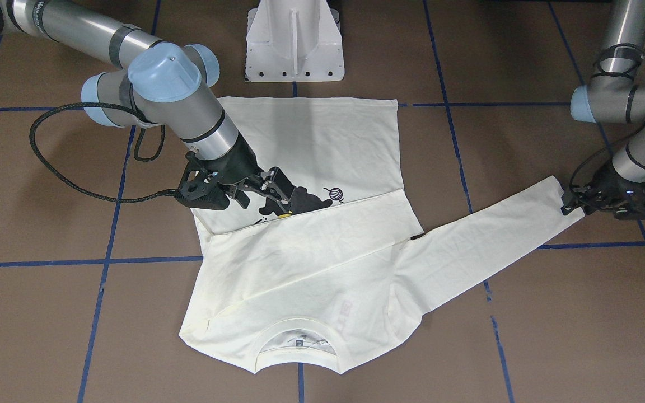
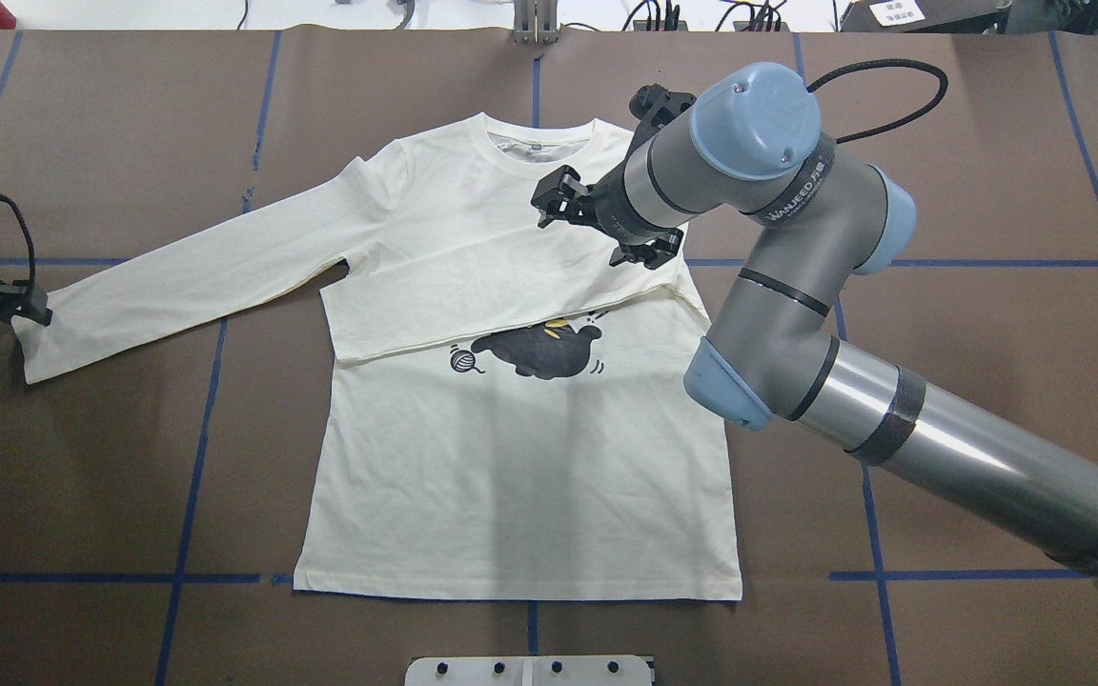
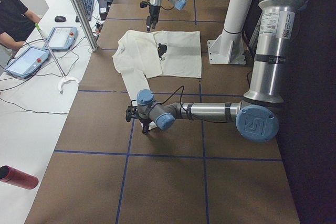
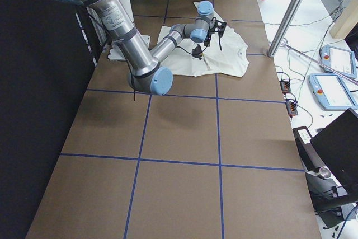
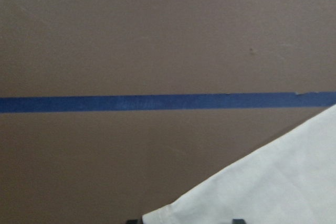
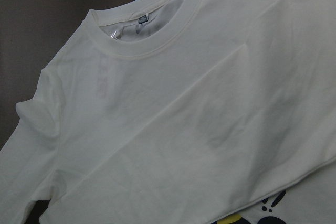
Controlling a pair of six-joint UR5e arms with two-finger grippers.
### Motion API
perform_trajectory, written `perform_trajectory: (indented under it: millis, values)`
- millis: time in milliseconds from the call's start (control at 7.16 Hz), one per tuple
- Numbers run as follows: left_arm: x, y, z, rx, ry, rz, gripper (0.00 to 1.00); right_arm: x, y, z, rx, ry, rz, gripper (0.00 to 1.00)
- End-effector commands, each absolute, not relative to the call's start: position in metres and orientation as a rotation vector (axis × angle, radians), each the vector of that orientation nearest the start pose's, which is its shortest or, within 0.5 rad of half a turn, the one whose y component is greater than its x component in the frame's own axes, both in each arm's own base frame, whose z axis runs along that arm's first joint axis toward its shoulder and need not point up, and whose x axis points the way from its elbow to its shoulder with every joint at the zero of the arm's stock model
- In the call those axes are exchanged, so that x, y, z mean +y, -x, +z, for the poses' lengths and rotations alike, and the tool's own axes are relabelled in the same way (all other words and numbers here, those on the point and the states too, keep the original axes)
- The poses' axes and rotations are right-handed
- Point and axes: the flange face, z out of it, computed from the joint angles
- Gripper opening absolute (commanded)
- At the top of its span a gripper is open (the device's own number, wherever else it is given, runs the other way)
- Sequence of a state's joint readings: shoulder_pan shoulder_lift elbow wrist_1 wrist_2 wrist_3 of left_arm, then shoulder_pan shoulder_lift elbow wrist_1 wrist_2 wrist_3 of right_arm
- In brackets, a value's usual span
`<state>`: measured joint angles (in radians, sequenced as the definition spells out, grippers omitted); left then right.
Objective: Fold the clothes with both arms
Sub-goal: 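Grasp the other sleeve cuff with the left gripper while the right arm withdraws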
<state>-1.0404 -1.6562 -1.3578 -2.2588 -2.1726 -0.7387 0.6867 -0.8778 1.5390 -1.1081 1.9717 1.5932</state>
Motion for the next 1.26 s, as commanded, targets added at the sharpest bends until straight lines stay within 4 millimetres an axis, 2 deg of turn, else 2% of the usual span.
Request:
perform_trajectory:
  millis: [0, 140, 279, 419, 559, 699, 838, 978, 1118]
  values:
    - [-0.52, -0.217, 0.635, 0.811, -0.102, -0.025, 0.0, -0.515, 0.477, 0.194, -1.188, -0.024, 0.393, 0.99]
    - [-0.523, -0.222, 0.601, 0.862, -0.106, -0.01, 0.0, -0.513, 0.456, 0.203, -1.194, -0.021, 0.396, 1.0]
    - [-0.524, -0.225, 0.584, 0.883, -0.092, -0.001, 0.0, -0.502, 0.432, 0.225, -1.193, -0.012, 0.394, 1.0]
    - [-0.526, -0.229, 0.55, 0.926, -0.105, -0.031, 0.0, -0.494, 0.414, 0.232, -1.199, -0.025, 0.386, 1.0]
    - [-0.538, -0.242, 0.474, 1.02, -0.081, -0.149, 0.0, -0.495, 0.368, 0.263, -1.178, -0.039, 0.393, 1.0]
    - [-0.52, -0.312, 0.396, 1.058, -0.01, -0.137, 0.0, -0.511, 0.295, 0.316, -1.143, -0.048, 0.297, 1.0]
    - [-0.526, -0.356, 0.3, 1.09, 0.044, -0.173, 0.0, -0.521, 0.226, 0.364, -1.118, -0.069, 0.235, 1.0]
    - [-0.505, -0.424, 0.213, 1.13, 0.095, -0.213, 0.0, -0.516, 0.179, 0.408, -1.081, -0.097, 0.205, 1.0]
    - [-0.491, -0.478, 0.138, 1.178, 0.035, -0.223, 0.0, -0.506, 0.151, 0.445, -1.044, -0.121, 0.158, 1.0]
